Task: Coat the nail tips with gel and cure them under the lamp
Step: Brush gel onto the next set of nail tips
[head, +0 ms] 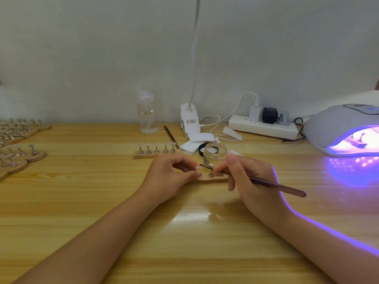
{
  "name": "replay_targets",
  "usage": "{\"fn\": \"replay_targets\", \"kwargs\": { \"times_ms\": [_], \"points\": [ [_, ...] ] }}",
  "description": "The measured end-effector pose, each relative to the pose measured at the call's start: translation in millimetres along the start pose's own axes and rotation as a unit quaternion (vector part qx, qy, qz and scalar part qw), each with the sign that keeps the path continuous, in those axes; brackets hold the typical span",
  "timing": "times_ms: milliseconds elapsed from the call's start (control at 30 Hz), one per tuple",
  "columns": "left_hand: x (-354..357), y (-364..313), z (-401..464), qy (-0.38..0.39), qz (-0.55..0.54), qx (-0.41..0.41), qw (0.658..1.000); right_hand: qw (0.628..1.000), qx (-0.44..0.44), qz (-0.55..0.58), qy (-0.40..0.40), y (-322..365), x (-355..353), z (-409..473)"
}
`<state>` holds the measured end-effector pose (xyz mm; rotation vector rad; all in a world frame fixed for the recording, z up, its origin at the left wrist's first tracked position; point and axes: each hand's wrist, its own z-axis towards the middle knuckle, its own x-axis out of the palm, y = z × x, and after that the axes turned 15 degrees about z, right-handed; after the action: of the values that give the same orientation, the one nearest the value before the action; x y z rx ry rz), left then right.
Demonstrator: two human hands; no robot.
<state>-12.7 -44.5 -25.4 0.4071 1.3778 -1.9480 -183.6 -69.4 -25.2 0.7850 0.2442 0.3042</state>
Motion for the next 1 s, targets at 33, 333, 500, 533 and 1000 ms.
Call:
{"fn": "replay_targets", "kwargs": {
  "times_ms": [33,333,500,533,1000],
  "points": [
    [-0.2,-0.2,0.1,0.001,-0.007,-0.003,1.000,1.000,0.000,0.001,-0.004,-0.3,0.0,0.0],
    [0.3,-1.2,0.1,0.020,-0.048,-0.035,0.998,1.000,0.004,-0.023,0.012,-1.2,0.5,0.5],
    [0.0,0.4,1.5,0.022,-0.027,-0.043,0.998,1.000,0.022,-0.010,0.016,-4.0,1.2,-1.3],
    [0.0,0.2,1.2,0.023,-0.029,-0.045,0.998,1.000,0.026,0.004,0.011,-3.7,1.0,-1.6],
    [-1.2,-2.4,-0.3,0.013,-0.028,-0.059,0.998,1.000,0.000,-0.023,0.007,-4.9,0.8,-0.5]
  ]
}}
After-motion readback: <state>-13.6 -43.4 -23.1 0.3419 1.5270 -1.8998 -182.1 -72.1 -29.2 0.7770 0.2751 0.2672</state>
